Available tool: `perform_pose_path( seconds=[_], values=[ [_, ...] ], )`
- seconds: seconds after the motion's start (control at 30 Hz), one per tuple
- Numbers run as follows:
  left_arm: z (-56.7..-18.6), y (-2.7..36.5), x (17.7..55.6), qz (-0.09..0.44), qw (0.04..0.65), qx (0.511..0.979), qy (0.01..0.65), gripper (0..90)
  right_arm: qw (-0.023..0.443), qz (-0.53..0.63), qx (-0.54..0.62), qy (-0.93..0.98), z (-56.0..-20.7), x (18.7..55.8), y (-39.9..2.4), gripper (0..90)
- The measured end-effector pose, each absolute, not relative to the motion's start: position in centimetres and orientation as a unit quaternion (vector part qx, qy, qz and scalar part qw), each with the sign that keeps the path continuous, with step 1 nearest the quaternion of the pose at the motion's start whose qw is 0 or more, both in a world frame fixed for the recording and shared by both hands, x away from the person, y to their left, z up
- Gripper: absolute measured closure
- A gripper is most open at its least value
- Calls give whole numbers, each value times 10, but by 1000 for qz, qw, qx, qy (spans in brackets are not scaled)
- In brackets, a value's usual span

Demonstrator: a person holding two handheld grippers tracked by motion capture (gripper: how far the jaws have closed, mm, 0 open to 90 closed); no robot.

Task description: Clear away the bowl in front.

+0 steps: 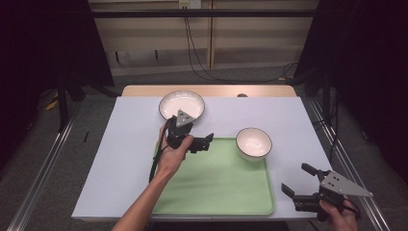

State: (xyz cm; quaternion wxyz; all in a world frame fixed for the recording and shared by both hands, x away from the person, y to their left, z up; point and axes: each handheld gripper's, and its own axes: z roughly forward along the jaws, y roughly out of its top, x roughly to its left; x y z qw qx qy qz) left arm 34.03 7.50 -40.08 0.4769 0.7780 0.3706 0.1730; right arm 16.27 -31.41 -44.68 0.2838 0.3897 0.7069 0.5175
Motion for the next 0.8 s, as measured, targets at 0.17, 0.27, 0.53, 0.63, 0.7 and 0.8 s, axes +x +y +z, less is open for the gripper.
perform_pose_path(
  seconds=[0.17, 0.27, 0.53, 0.63, 0.7, 0.8],
  values=[
    [-397, 97, 329, 185, 481, 765, 386, 22, 284, 518, 391, 706, -447, 163, -313, 20],
    [-396, 109, 322, 192, 482, 760, 391, 25, 286, 517, 392, 705, -447, 163, -313, 20],
    [-405, 135, 305, 203, 468, 758, 407, 22, 286, 517, 391, 706, -447, 163, -313, 20],
    [-407, 145, 298, 210, 462, 755, 414, 28, 285, 517, 391, 706, -446, 163, -314, 20],
    [-407, 152, 291, 226, 459, 748, 423, 26, 286, 517, 391, 706, -446, 163, -314, 20],
    [-409, 159, 283, 219, 461, 742, 436, 27, 286, 516, 392, 706, -446, 163, -314, 20]
  ],
)
